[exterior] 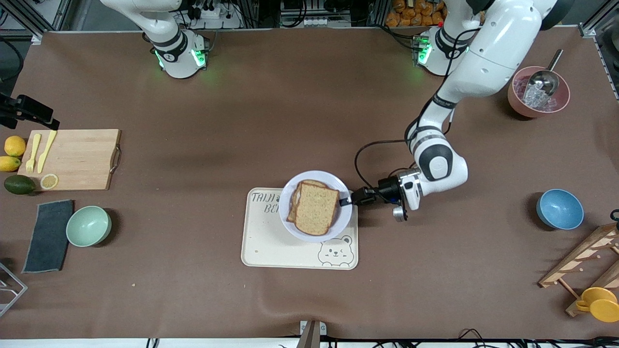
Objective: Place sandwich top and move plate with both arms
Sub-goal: 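Slide the plate with the left gripper onto the white bear tray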
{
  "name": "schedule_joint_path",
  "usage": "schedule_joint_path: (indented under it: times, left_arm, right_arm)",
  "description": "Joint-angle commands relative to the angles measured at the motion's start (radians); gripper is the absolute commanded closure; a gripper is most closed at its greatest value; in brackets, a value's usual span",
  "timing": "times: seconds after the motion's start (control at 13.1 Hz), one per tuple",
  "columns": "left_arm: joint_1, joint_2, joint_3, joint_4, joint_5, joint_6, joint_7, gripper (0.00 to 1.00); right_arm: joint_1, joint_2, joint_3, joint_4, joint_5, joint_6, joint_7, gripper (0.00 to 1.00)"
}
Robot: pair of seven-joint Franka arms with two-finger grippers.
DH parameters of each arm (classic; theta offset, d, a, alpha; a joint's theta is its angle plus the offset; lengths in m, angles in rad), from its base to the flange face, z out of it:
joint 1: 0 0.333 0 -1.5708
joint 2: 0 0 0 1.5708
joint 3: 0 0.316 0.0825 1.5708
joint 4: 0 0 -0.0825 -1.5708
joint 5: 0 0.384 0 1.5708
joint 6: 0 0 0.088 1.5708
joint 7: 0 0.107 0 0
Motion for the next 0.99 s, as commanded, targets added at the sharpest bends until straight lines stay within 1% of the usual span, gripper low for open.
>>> schedule_joint_path:
  times: [0.0, 0.15, 0.31, 0.92]
  left_arm:
    - [0.014, 0.103, -0.009, 0.138, 0.048, -0.005, -0.052, 1.00]
    - [0.014, 0.143, -0.009, 0.174, 0.093, -0.005, -0.065, 1.00]
    - [0.002, 0.172, 0.032, 0.190, 0.132, -0.005, -0.065, 1.00]
    - [-0.014, 0.196, 0.035, 0.191, 0.149, -0.004, -0.063, 1.00]
  right_arm:
    - [0.003, 0.004, 0.001, 0.011, -0.006, -0.003, -0.006, 0.00]
    - [0.003, 0.009, 0.003, 0.011, -0.006, -0.003, -0.006, 0.00]
    - [0.003, 0.009, 0.003, 0.011, -0.006, -0.003, -0.006, 0.00]
    - [0.003, 0.009, 0.003, 0.011, -0.006, -0.003, -0.006, 0.00]
